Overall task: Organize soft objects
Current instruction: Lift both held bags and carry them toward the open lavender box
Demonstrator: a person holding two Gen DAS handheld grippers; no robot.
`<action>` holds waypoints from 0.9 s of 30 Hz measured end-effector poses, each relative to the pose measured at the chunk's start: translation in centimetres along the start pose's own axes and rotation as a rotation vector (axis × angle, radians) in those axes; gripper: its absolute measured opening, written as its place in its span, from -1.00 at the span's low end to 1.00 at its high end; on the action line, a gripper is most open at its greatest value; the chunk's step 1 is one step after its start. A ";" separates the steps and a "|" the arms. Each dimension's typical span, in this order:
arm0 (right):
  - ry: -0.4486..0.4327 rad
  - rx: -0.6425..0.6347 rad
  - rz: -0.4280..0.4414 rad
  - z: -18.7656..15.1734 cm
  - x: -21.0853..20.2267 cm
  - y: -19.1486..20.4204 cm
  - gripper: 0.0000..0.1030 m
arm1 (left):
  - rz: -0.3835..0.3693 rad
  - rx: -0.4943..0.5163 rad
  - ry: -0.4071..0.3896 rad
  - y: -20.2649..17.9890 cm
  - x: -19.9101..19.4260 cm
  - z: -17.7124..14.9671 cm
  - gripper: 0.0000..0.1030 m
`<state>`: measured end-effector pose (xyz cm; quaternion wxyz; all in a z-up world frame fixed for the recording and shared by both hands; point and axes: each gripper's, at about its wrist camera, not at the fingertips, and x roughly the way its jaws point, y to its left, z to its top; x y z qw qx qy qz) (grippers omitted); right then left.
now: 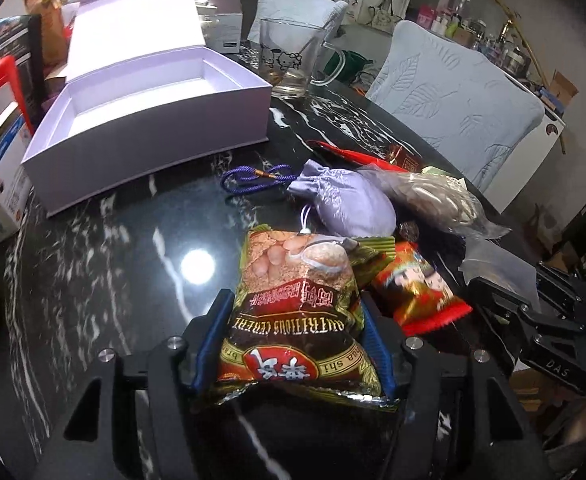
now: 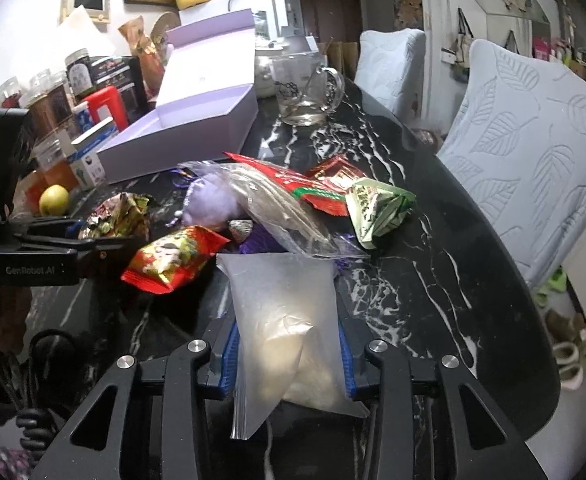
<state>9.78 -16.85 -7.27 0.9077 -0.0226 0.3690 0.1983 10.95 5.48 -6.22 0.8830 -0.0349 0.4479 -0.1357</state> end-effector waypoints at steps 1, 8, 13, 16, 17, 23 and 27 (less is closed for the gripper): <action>-0.003 -0.002 0.007 0.0 -0.2 0.2 -0.25 | 0.000 -0.005 -0.003 0.0 -0.3 -0.2 0.17; -0.025 -0.016 0.070 -0.2 -1.4 1.7 -0.25 | -0.001 -0.024 -0.039 -0.3 -2.5 -1.7 0.17; -0.044 -0.032 0.120 0.0 -2.3 2.8 -0.25 | 0.005 -0.041 -0.074 -0.5 -4.5 -2.4 0.17; -0.049 -0.045 0.160 0.3 -2.6 3.6 -0.25 | 0.010 -0.052 -0.102 -0.5 -5.7 -2.6 0.17; -0.053 -0.053 0.171 0.4 -2.7 3.9 -0.25 | 0.014 -0.052 -0.117 -0.5 -6.3 -2.6 0.17; -0.087 -0.091 0.240 1.8 -3.6 6.0 -0.25 | 0.050 -0.060 -0.192 -0.4 -9.1 -2.0 0.17; -0.119 -0.121 0.277 3.2 -4.2 7.3 -0.25 | 0.070 -0.053 -0.241 -0.1 -10.9 -1.3 0.17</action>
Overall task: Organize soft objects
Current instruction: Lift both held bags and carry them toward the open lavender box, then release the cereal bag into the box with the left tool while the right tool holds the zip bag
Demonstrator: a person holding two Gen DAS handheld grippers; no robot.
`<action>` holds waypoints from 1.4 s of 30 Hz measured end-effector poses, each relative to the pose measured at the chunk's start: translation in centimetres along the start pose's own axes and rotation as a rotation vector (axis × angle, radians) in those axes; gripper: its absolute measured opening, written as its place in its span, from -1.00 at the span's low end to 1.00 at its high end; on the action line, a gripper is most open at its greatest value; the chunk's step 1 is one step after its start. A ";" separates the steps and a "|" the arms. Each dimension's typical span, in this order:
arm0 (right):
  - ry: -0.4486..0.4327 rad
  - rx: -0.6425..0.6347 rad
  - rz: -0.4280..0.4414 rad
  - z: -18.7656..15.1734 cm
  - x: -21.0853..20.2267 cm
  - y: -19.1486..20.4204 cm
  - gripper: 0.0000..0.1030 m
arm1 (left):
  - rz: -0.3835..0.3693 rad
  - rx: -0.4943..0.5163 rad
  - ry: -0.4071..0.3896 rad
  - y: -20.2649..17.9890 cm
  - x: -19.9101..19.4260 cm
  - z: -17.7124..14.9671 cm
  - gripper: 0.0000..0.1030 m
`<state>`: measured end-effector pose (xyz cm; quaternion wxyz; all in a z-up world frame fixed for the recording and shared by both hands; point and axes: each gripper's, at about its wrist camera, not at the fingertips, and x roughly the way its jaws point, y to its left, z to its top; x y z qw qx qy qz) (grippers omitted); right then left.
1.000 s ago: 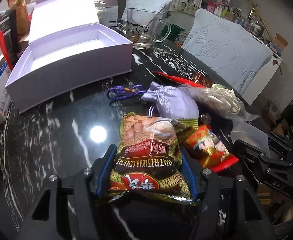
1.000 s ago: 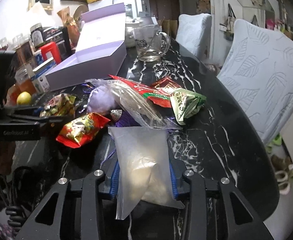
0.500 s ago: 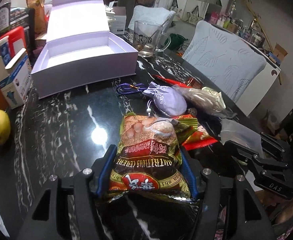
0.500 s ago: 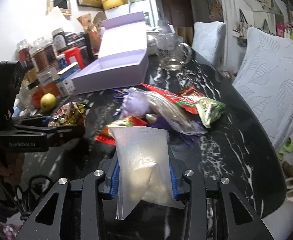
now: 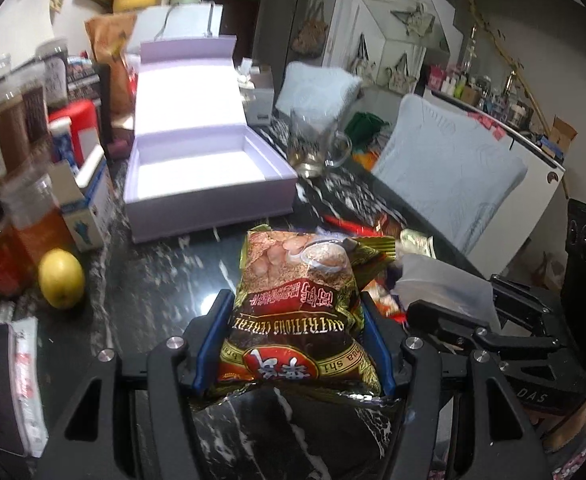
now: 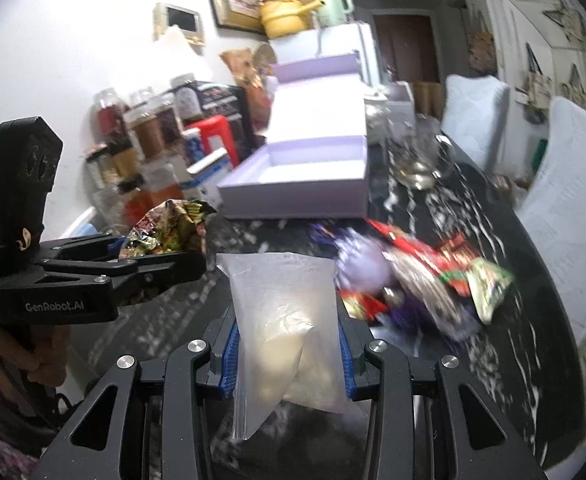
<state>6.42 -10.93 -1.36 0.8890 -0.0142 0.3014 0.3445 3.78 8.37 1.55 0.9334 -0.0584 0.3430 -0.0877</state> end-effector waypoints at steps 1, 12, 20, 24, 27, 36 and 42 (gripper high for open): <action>-0.007 -0.008 0.009 0.4 0.0 0.2 -0.25 | 0.003 0.001 -0.009 0.0 -0.3 0.2 0.17; -0.094 -0.072 0.055 6.1 0.1 1.6 -0.25 | 0.009 0.021 -0.129 1.1 -1.8 4.7 0.17; -0.126 -0.090 0.051 10.8 1.5 1.4 -0.25 | 0.014 0.027 -0.199 2.7 -0.9 8.8 0.17; -0.137 -0.105 0.041 13.2 2.6 1.0 -0.25 | 0.025 0.033 -0.221 3.5 -0.1 10.8 0.17; -0.144 -0.097 0.049 14.8 3.4 0.5 -0.25 | 0.047 0.048 -0.238 4.0 0.7 12.3 0.17; -0.150 -0.080 0.054 19.5 6.2 -0.8 -0.25 | 0.068 0.061 -0.273 5.6 2.9 16.6 0.17; -0.142 -0.099 0.036 22.6 8.3 -1.4 -0.25 | 0.079 0.046 -0.296 7.1 4.5 19.3 0.17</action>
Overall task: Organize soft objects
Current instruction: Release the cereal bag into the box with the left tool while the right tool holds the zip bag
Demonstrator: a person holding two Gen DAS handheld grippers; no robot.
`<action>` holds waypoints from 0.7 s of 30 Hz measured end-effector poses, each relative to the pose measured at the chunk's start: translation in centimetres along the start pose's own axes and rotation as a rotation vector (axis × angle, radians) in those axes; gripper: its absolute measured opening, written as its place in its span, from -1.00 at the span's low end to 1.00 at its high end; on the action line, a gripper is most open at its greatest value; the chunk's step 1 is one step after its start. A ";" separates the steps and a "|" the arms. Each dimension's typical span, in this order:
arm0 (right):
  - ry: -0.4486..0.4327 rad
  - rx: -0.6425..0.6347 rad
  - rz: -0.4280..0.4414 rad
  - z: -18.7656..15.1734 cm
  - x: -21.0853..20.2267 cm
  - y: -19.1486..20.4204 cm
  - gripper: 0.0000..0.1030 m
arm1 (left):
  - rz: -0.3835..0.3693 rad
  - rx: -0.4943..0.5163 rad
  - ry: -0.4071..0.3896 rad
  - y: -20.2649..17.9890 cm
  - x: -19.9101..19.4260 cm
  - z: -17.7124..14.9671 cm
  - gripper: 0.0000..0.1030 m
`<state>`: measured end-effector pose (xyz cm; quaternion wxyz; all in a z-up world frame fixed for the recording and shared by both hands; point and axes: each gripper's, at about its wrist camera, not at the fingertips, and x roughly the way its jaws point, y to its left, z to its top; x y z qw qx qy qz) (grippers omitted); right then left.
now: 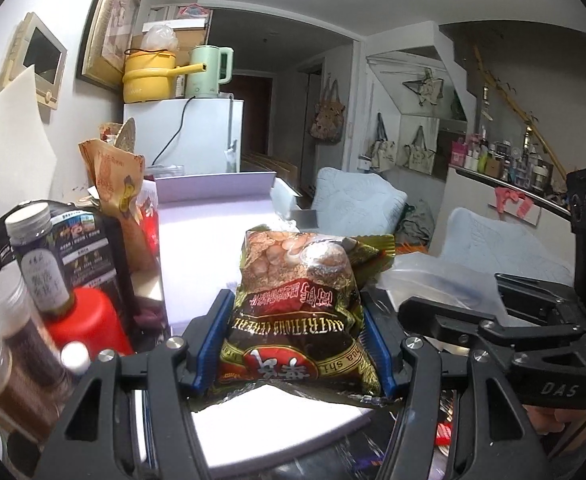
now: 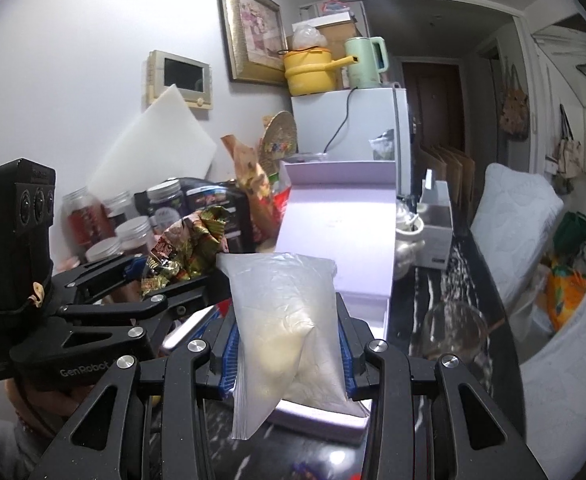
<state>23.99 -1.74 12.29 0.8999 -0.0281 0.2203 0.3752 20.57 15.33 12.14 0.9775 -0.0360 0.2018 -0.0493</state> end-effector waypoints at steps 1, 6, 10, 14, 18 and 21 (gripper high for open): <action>0.003 0.002 0.000 0.3 0.4 -0.2 -0.25 | 0.003 -0.011 0.002 0.4 0.7 0.3 0.17; 0.028 0.006 -0.011 1.7 2.6 -1.2 -0.25 | 0.020 -0.023 0.013 1.8 3.0 1.2 0.17; 0.058 0.017 -0.016 2.5 4.8 -1.9 -0.25 | 0.051 -0.021 0.026 2.7 5.0 1.5 0.17; 0.105 0.044 -0.013 2.8 7.3 -2.8 -0.25 | 0.082 -0.020 0.056 3.5 7.0 1.2 0.17; 0.141 0.071 -0.019 2.7 9.3 -3.5 -0.25 | 0.119 -0.028 0.100 4.5 8.8 0.4 0.17; 0.169 0.083 -0.028 2.5 10.9 -3.8 -0.25 | 0.128 -0.048 0.127 5.4 10.0 -0.1 0.17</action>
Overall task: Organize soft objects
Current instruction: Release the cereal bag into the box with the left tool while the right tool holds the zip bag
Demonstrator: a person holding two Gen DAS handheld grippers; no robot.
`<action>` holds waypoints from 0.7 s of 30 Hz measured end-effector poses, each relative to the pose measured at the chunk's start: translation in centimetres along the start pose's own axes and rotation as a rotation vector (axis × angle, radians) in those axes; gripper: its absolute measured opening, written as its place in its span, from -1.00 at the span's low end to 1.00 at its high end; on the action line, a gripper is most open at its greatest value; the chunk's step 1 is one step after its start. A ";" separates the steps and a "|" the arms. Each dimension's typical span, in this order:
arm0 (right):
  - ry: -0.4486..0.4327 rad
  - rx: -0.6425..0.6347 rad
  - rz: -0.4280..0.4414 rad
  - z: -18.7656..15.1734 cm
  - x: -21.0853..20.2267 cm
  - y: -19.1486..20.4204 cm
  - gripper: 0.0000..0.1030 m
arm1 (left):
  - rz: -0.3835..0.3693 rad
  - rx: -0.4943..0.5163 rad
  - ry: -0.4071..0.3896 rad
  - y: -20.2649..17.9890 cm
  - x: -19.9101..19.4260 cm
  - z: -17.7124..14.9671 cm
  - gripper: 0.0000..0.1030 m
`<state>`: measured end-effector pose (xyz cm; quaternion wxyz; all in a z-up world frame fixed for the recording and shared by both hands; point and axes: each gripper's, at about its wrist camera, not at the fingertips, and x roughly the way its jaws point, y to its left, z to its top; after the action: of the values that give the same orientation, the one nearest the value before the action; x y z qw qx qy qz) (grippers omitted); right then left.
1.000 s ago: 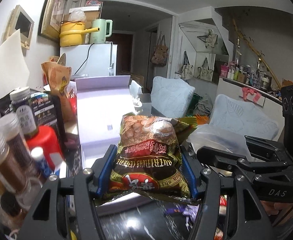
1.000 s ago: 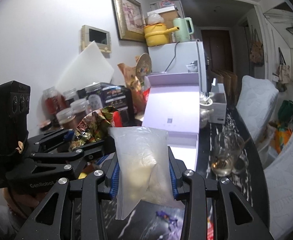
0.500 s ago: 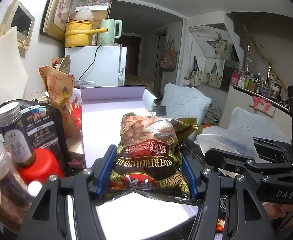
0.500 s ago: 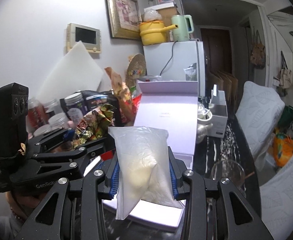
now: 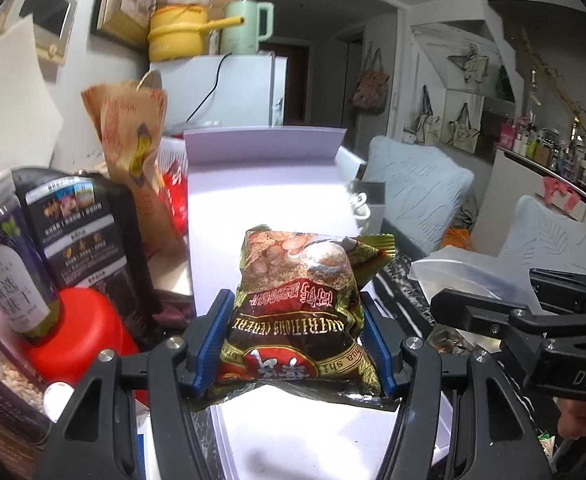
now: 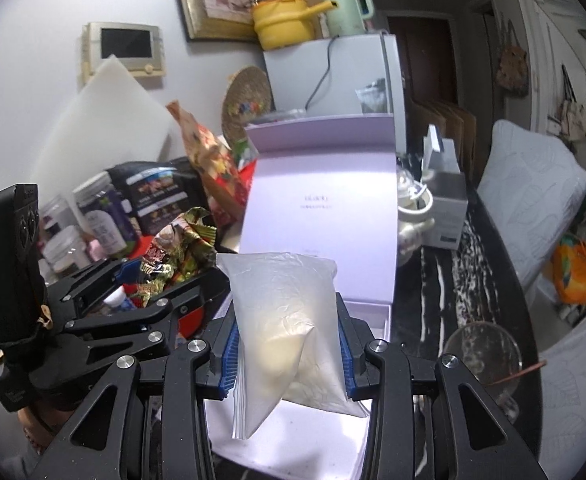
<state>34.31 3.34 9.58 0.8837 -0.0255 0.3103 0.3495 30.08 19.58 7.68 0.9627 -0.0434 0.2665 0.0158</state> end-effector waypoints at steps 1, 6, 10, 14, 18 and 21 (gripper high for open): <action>0.015 0.002 -0.003 0.0 0.5 -0.1 -0.25 | 0.003 -0.003 0.004 0.1 0.3 -0.1 0.17; 0.072 0.010 -0.024 -0.4 3.4 -0.6 -0.25 | 0.039 0.011 0.041 0.4 2.1 -0.6 0.17; 0.112 0.027 -0.045 -0.8 5.4 -1.1 -0.25 | 0.039 -0.002 0.090 0.9 3.9 -1.3 0.17; 0.146 0.042 -0.063 -1.2 7.1 -1.9 -0.25 | 0.017 -0.033 0.149 1.3 5.6 -1.8 0.17; 0.171 0.045 -0.086 -1.3 8.4 -2.4 -0.25 | 0.041 -0.028 0.191 1.5 7.0 -2.3 0.17; 0.190 0.036 -0.113 -1.5 9.4 -2.7 -0.25 | 0.048 -0.027 0.228 1.5 8.0 -2.7 0.17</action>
<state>40.47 6.57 2.57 0.8690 -0.0603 0.3968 0.2894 35.50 20.91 1.11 0.9248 -0.0516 0.3750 0.0372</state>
